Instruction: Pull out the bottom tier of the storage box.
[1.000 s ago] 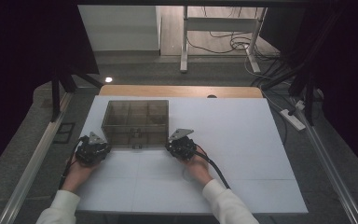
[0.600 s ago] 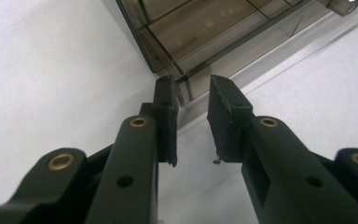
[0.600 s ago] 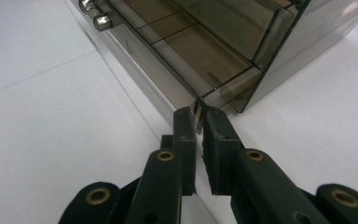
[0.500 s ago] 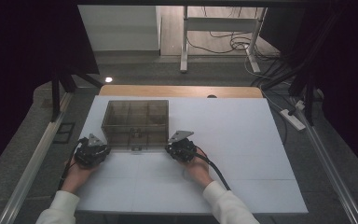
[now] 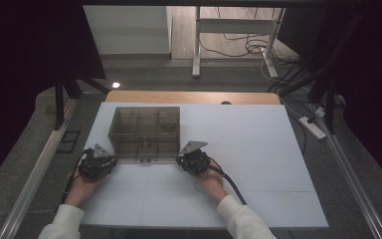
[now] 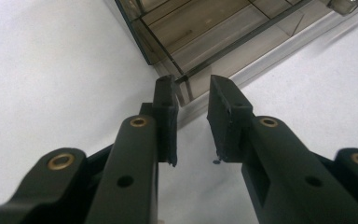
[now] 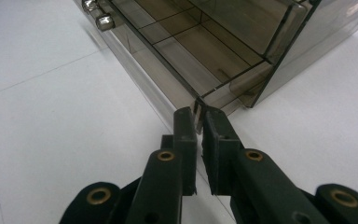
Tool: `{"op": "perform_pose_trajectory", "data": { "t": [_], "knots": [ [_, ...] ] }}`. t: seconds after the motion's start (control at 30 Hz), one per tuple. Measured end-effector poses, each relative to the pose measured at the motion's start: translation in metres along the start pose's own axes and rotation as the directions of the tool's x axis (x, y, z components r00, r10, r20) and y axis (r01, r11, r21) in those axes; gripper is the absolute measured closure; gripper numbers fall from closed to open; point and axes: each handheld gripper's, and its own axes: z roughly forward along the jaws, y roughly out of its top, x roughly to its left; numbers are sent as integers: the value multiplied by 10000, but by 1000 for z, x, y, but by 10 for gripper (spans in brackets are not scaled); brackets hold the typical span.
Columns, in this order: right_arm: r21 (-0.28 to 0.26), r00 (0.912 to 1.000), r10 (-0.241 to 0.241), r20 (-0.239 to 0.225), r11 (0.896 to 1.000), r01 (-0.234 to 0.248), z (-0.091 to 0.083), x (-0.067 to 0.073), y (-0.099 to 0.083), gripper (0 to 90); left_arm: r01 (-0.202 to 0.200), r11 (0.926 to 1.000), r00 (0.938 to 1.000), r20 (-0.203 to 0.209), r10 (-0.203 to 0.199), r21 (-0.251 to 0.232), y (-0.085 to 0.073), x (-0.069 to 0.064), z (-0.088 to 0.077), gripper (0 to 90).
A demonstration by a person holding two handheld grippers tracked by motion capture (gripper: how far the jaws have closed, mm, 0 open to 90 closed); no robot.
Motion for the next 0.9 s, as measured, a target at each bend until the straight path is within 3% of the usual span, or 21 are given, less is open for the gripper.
{"op": "perform_pose_trajectory", "data": {
  "t": [0.9],
  "knots": [
    [34, 9999, -133, -96, 9999, 133, -5, 6, -3, 840, -20, 10000, 9999, 131, 21, -56, -7, -3, -5, 729]
  ]
}}
